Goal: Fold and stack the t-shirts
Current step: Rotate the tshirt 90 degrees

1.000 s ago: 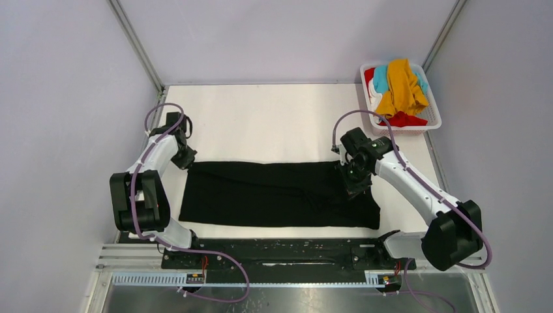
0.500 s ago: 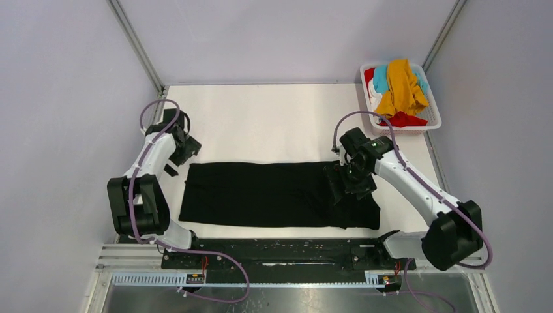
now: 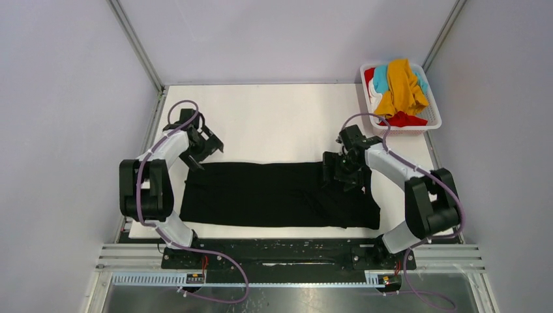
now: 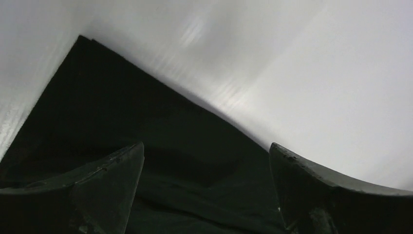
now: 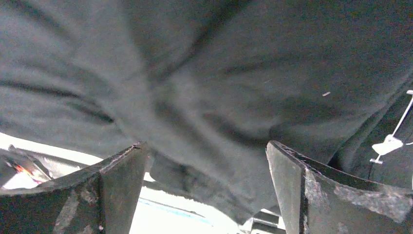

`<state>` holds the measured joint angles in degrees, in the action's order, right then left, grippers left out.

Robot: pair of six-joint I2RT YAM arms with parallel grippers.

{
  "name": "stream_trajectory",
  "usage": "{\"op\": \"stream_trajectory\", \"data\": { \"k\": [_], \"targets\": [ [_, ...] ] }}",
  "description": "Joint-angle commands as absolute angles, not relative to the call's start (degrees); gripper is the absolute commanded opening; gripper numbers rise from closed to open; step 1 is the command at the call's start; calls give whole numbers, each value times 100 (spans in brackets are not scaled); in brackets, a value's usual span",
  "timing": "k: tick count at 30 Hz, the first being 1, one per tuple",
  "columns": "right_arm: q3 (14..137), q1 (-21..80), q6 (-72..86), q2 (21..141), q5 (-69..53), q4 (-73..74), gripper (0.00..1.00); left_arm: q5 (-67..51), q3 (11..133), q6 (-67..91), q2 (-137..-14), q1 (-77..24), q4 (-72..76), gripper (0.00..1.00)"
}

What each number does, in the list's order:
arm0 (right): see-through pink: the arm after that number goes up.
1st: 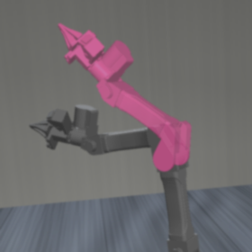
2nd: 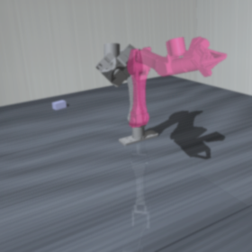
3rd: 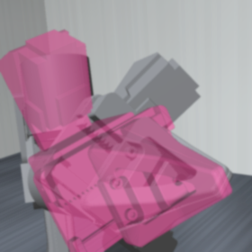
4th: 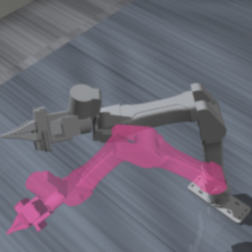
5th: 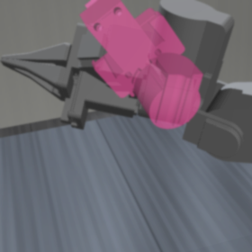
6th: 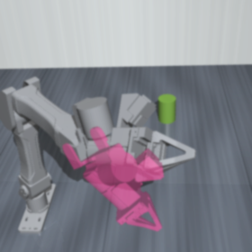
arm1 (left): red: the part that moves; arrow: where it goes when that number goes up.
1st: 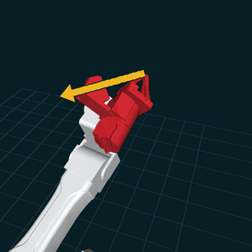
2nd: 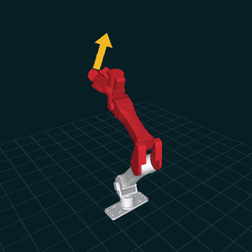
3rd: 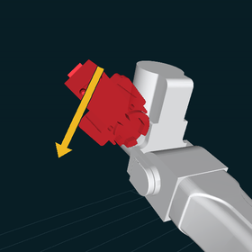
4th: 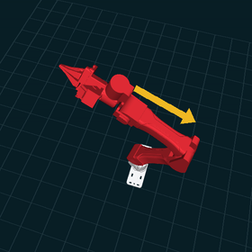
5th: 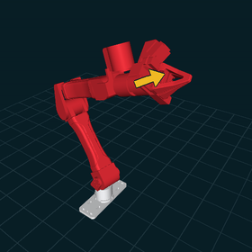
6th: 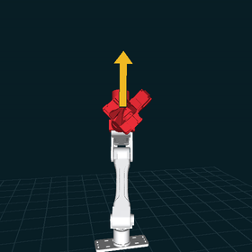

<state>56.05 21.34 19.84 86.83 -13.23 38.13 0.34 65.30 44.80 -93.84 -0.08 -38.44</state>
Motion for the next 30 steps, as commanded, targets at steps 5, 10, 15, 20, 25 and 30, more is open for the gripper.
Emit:
{"op": "stream_trajectory", "data": {
  "k": [5, 10, 15, 20, 25, 30],
  "targets": [
    [6109, 1438, 2552, 10187, -1689, 3164, 99, -106, 5781, 4533, -9602, 27, -3713, 99],
    [7275, 1406, 2748, 11299, -1439, 3050, 100, -193, 5436, 4750, -9581, -159, -3503, 99],
    [9133, 1406, 3008, 12411, -1810, 3086, 100, 311, 5409, 4859, -9322, -618, -3732, 99],
    [11242, 1415, 3098, 13470, -2025, 3850, 99, 408, 5014, 5474, -8836, -1299, -4067, 99],
    [13136, 1428, 2958, 14460, -2045, 4592, 100, -338, 4339, 5418, -7766, -1934, -4167, 99],
    [14619, 1424, 2553, 14688, -1829, 5212, 100, 169, 4578, 4756, -6657, -2114, -5511, 99]
  ]
}}
